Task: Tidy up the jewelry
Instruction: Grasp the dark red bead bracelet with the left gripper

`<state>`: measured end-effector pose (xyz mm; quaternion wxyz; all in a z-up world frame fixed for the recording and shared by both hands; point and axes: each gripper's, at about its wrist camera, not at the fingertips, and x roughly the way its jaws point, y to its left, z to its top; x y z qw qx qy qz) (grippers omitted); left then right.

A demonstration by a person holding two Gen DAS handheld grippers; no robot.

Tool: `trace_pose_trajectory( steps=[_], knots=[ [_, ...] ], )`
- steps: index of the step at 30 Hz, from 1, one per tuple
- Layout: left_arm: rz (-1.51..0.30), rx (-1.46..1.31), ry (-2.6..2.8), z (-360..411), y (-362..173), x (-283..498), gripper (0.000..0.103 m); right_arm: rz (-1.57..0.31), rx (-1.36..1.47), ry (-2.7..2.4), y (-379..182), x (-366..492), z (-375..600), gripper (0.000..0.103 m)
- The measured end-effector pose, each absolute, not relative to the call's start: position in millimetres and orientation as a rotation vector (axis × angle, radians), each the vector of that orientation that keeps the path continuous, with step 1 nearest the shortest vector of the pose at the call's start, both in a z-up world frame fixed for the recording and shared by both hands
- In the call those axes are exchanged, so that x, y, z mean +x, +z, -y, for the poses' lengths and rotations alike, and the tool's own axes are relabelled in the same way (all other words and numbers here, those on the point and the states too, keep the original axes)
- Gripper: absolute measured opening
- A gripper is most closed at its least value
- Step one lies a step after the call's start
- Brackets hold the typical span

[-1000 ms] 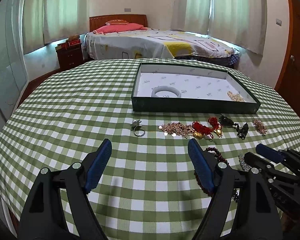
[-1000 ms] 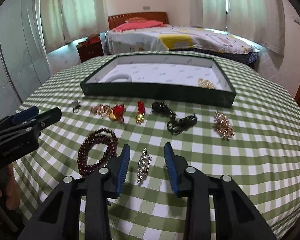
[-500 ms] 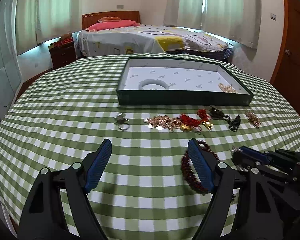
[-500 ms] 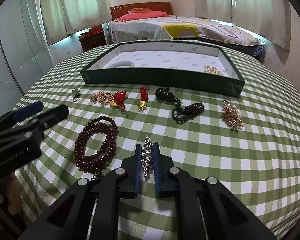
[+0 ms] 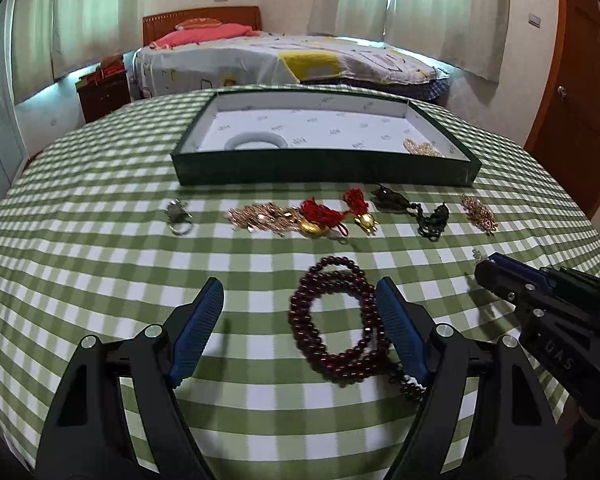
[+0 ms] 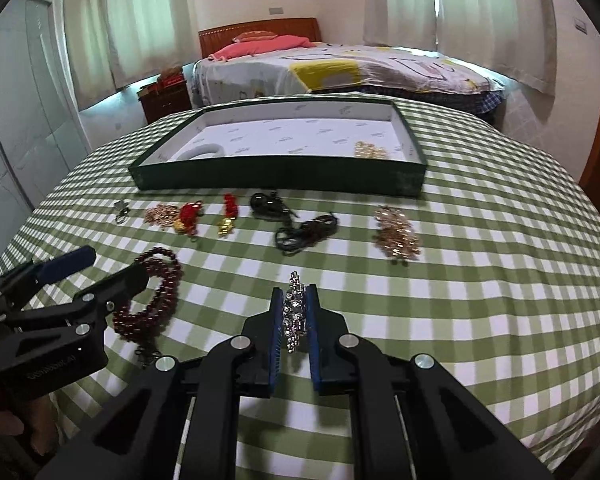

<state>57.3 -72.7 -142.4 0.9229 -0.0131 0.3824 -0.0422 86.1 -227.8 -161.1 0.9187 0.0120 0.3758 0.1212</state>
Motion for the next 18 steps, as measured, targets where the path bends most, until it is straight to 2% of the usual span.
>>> trace_pose_trajectory(
  steps=[11, 13, 15, 18],
  knots=[
    [-0.838, -0.012, -0.091, 89.0, -158.6, 65.0, 0.078, -0.767, 0.084, 0.233, -164.3, 91.1, 245.5, 0.012],
    [-0.837, -0.020, -0.090, 86.6, -158.3, 64.4, 0.075, -0.767, 0.086, 0.234, -164.6, 91.2, 246.9, 0.012],
    [-0.832, -0.019, -0.084, 83.4, -157.6, 63.0, 0.062, -0.767, 0.086, 0.234, -165.4, 91.3, 246.3, 0.012],
    [-0.821, -0.037, -0.108, 80.3, -156.8, 59.5, 0.047, -0.767, 0.086, 0.234, -165.4, 91.2, 246.3, 0.012]
  ],
)
